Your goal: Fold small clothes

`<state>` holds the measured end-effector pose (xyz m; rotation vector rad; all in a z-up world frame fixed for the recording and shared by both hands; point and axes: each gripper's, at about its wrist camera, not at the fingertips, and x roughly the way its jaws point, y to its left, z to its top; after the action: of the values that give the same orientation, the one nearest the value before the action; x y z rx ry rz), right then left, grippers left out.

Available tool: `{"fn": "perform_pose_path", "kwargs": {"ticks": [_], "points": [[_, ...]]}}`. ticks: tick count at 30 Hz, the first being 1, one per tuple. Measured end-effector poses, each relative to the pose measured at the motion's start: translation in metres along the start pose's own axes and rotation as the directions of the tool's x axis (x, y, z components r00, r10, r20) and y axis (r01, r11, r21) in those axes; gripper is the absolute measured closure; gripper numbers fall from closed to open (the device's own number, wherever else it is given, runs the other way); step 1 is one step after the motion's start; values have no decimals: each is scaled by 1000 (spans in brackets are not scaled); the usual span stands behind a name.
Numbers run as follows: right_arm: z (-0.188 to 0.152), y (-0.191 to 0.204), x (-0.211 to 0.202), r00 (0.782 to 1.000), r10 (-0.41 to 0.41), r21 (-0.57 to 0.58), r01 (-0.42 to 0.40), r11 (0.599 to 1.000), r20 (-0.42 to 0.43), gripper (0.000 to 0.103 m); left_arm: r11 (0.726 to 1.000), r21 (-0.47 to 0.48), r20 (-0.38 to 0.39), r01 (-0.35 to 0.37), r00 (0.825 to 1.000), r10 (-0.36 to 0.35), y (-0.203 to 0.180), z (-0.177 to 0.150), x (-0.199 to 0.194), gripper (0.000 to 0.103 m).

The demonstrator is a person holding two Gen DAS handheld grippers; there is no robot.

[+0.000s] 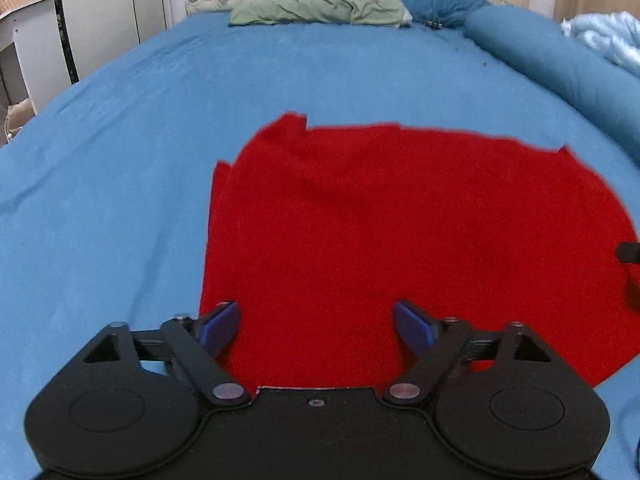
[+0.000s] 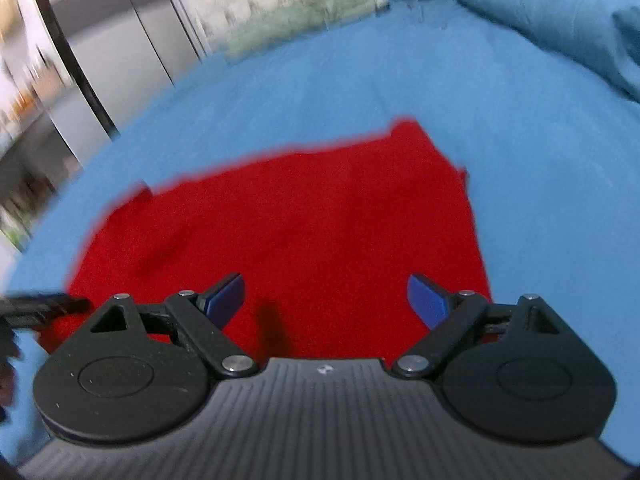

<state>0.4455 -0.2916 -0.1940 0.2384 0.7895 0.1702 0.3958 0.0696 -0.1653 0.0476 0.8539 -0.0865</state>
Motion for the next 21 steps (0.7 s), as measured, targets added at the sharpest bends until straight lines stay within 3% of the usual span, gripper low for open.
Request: {"fn": "perform_pose_path", "kwargs": {"ticks": [5,10,14,18,21], "points": [[-5,0,3,999,-31,-19,32,999,11,0,999,20,-14,-41,999,42,-11,8,-4,10],[-4,8,-47,995,-29,-41,33,999,100,1,991,108,85,-85,994,76,-41,16,-44,9],[-16,2,-77,984,-134,-107,146,983,116,1,987,159,94,-20,996,5,-76,18,-62,1],[-28,-9,-85,982,-167,-134,179,975,93,1,989,139,24,58,998,-62,-102,24,-59,1],[-28,-19,-83,982,-175,-109,182,977,73,1,990,121,18,69,997,-72,-114,30,-49,1]]}}
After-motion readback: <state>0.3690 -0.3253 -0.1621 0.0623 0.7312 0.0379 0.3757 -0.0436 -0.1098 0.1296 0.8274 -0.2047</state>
